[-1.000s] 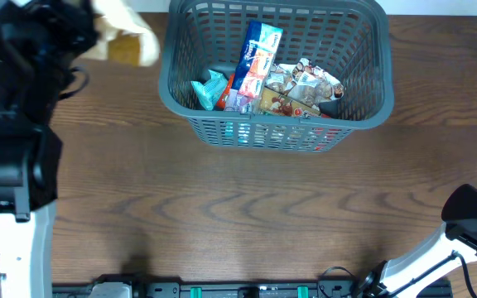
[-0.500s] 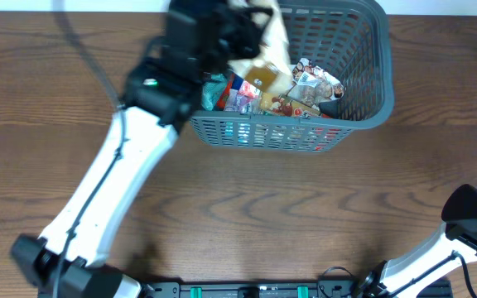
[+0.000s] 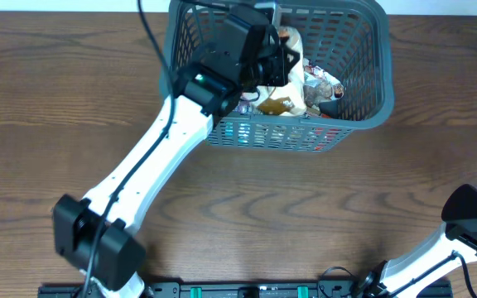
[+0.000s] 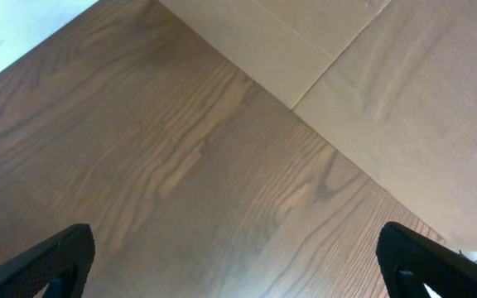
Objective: Pack container
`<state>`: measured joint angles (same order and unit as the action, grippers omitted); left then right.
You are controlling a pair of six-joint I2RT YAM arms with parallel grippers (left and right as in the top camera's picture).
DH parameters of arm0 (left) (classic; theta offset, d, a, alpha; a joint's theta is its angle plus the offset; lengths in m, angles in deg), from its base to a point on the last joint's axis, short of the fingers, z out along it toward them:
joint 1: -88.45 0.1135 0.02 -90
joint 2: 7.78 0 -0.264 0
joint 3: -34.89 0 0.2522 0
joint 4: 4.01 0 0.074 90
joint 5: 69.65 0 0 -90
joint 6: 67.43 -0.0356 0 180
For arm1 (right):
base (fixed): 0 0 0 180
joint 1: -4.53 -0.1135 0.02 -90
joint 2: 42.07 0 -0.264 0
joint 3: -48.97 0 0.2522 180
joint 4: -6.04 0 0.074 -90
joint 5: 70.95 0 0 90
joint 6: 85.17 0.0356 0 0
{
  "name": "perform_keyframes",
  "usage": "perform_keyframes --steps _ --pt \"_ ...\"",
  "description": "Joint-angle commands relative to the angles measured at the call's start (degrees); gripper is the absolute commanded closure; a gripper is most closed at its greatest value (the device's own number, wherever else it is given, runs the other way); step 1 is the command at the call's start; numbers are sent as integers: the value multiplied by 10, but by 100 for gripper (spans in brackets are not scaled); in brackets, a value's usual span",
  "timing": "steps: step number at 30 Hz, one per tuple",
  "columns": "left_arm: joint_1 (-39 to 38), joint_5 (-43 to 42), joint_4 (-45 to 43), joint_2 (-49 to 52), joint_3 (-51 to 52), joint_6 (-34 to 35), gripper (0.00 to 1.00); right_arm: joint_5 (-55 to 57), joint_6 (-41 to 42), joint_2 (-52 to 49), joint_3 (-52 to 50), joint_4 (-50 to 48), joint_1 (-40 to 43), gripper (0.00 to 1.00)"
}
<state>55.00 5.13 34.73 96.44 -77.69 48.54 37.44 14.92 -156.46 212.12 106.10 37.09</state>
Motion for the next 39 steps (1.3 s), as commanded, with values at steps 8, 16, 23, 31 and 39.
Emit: perform_keyframes --steps 8,16,23,31,39 --pt "1 -6 10 61 -9 -25 60 2 6 -5 -3 1 4 1" --pt "8 -6 7 53 -12 -34 17 2 6 -5 -3 1 4 1" --pt "37 -5 22 9 -47 -56 16 2 6 -5 -3 1 4 1" --pt "95 89 115 -136 -117 -94 9 2 6 -5 -3 1 4 1" --pt "160 203 224 -313 -125 -130 10 2 6 -5 -3 1 4 1"
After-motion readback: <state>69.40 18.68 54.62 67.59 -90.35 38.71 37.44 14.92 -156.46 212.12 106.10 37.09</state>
